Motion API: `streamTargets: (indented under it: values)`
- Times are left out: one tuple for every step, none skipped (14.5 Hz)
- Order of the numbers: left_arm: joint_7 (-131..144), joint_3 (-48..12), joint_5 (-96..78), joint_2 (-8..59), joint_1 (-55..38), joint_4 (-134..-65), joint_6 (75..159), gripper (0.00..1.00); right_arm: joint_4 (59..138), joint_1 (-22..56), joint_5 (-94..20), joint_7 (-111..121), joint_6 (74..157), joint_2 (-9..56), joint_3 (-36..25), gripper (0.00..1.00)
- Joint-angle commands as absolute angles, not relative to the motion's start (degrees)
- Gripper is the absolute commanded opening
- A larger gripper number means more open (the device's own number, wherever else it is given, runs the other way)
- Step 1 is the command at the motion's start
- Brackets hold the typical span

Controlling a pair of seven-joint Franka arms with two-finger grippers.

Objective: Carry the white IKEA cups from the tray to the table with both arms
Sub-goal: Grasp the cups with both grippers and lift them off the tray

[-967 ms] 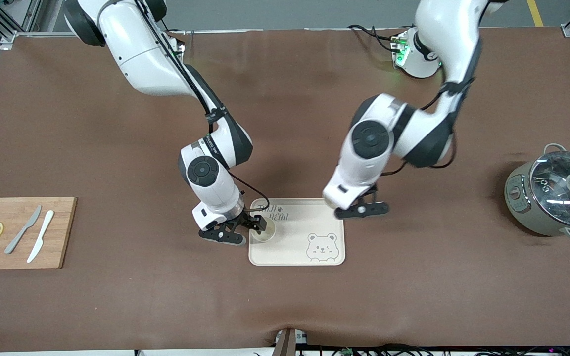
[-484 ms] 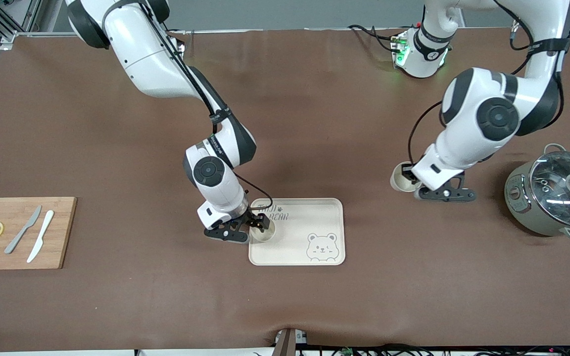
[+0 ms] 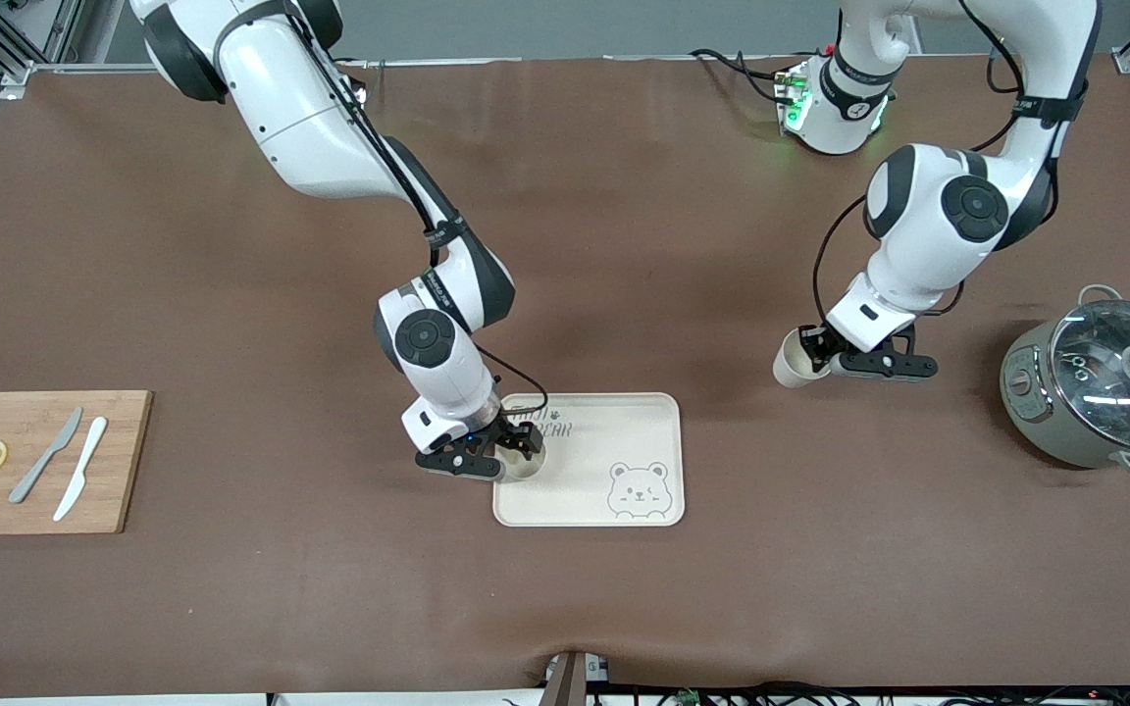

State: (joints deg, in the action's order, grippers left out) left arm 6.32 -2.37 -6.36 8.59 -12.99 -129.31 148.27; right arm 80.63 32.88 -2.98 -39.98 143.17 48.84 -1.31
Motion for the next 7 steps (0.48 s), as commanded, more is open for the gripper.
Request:
streamTargets:
  values:
    - [4.14,-2.81,-7.73,10.71,-12.74,-130.34,153.09,0.00,79.10,33.31,-1.93,-41.57,143.35,49.83,-1.58,1.00]
    - [3.61,-2.81,-7.73,11.85,-12.74,-130.52,154.93,0.00,79.10,33.22,-2.02,-41.49,143.26,49.83,-1.58,1.00]
    - [3.52,-2.81,-7.73,12.82,-12.74,-130.69,156.69,0.00,79.01,33.05,-2.02,-41.40,143.26,49.75,-1.58,1.00]
    - [3.43,-2.81,-7.73,13.79,-12.66,-130.78,158.10,0.00,79.01,33.05,-2.11,-41.40,143.17,49.75,-1.50,0.99]
    - [3.17,-2.81,-7.73,14.84,-12.74,-130.78,159.51,0.00,78.93,32.96,-2.20,-41.40,143.09,49.75,-1.49,0.84]
    - [2.64,-2.81,-7.73,15.81,-12.66,-130.78,160.57,0.00,78.93,32.78,-2.37,-41.40,143.09,49.75,-1.49,0.71]
    - [1.85,-2.81,-7.73,16.78,-12.66,-130.87,161.79,0.00,78.93,32.61,-2.46,-41.40,143.09,49.75,-1.49,0.60]
